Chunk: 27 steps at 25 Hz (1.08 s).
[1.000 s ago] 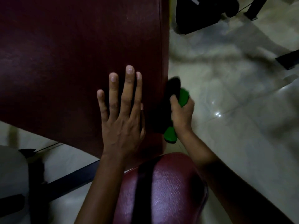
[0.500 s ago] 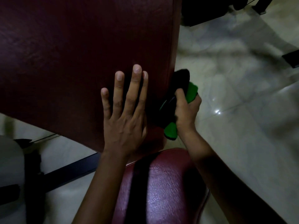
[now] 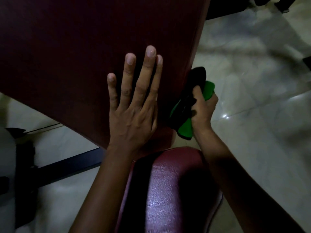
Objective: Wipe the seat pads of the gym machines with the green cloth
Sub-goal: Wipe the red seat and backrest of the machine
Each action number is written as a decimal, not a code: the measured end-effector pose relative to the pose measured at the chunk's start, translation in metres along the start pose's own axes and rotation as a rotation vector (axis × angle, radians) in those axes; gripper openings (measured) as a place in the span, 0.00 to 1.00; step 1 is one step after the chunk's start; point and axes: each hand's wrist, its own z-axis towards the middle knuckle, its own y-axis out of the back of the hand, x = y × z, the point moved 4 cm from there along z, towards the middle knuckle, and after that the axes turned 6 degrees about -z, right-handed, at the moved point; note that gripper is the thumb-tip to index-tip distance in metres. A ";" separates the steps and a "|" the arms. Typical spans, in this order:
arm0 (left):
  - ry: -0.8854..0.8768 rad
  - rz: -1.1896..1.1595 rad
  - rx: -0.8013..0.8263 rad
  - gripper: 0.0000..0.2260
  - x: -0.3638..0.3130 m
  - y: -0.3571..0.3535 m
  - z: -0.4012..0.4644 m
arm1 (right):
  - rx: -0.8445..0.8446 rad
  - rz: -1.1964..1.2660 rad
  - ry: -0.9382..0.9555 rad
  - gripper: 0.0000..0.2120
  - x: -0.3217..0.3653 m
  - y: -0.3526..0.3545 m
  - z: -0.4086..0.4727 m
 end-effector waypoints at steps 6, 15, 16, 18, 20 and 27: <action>-0.007 0.009 0.015 0.30 0.002 -0.014 -0.029 | 0.096 -0.410 -0.333 0.15 -0.056 0.011 -0.006; -0.011 0.006 0.024 0.34 0.002 -0.014 -0.030 | 0.160 -0.397 -0.372 0.15 -0.063 0.013 -0.004; -0.015 0.011 0.041 0.34 0.003 -0.011 -0.029 | 0.182 -0.363 -0.379 0.13 -0.061 0.015 -0.004; -0.028 0.019 0.084 0.33 0.007 0.003 -0.026 | 0.193 -0.298 -0.315 0.11 -0.036 0.019 -0.008; -0.014 0.001 0.100 0.32 0.016 0.024 -0.015 | 0.139 -0.198 -0.224 0.10 0.004 0.024 -0.015; 0.090 -0.119 -0.004 0.31 0.043 0.134 0.085 | 0.061 -0.140 0.465 0.12 0.208 0.023 -0.073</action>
